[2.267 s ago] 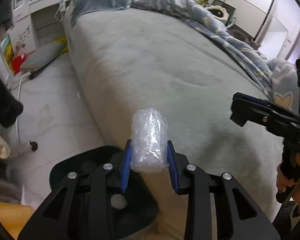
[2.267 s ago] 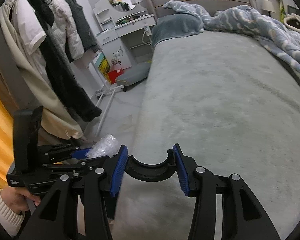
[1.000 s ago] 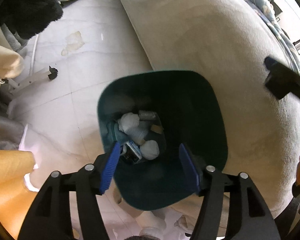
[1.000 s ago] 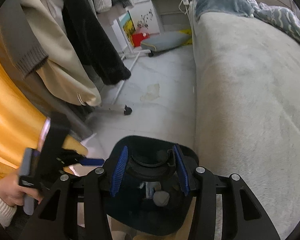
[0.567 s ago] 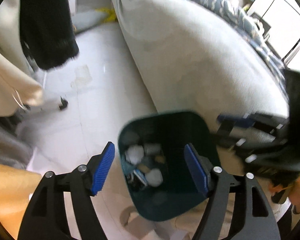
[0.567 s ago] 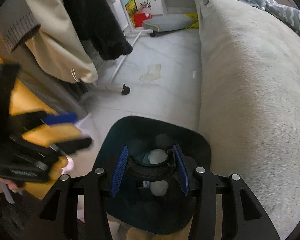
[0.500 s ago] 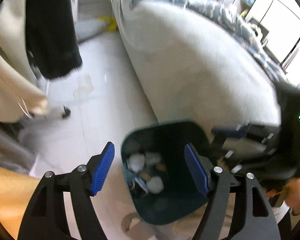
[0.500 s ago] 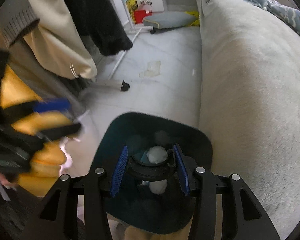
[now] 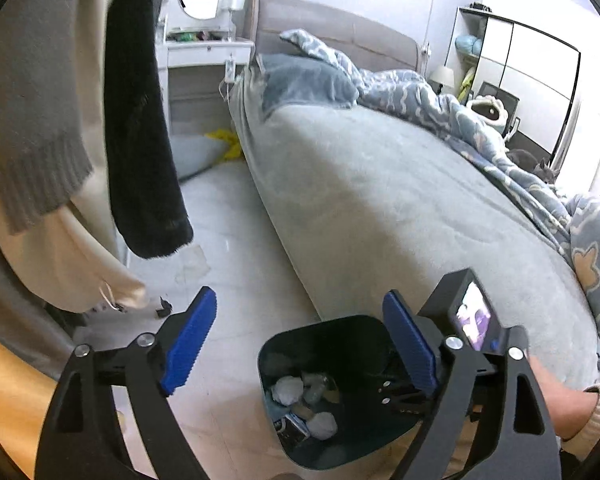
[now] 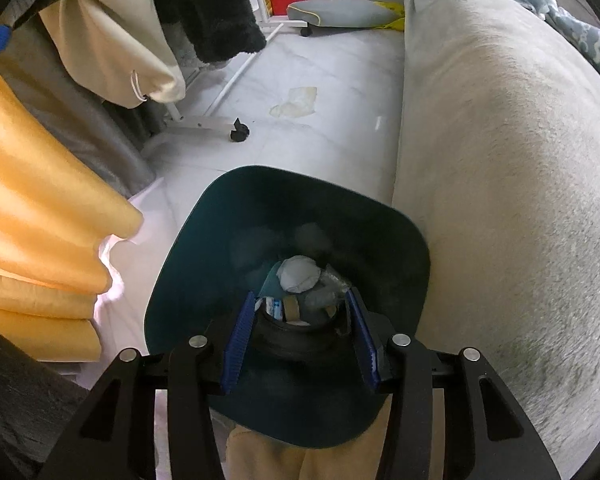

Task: Collect trash

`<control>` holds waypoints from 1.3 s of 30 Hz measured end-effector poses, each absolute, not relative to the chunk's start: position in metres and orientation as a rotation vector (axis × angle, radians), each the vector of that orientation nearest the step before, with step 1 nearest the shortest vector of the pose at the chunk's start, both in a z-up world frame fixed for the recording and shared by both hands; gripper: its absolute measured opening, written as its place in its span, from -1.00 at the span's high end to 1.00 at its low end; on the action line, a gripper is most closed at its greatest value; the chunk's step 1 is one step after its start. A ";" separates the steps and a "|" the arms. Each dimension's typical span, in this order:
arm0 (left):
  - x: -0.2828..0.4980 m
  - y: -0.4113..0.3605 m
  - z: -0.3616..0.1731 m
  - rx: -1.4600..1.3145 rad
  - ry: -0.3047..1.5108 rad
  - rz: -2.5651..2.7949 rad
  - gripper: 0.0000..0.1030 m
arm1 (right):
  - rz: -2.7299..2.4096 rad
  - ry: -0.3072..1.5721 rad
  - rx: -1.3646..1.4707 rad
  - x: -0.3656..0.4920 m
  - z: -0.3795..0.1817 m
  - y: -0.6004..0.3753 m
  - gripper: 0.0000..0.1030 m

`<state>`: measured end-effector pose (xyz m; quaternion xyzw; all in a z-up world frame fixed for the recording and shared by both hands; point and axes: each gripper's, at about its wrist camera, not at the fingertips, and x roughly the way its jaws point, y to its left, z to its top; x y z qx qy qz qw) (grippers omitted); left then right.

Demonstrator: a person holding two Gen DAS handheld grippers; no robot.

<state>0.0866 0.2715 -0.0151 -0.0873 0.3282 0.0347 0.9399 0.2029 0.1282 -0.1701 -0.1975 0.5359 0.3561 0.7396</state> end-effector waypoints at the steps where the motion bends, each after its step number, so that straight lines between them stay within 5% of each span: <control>1: 0.081 0.270 -0.011 -0.171 0.653 0.083 -0.80 | 0.782 1.170 -0.437 0.200 -0.170 0.128 -0.05; 3: 0.074 0.267 -0.006 -0.155 0.642 0.097 -0.83 | 0.784 1.160 -0.440 0.197 -0.166 0.127 -0.38; 21: 0.021 0.202 0.029 -0.097 0.576 0.168 -0.93 | 0.725 0.825 -0.349 0.147 -0.035 0.047 -0.90; 39: -0.001 0.140 0.034 -0.073 0.555 0.196 -0.94 | 0.459 0.542 -0.222 0.080 0.059 -0.148 -0.93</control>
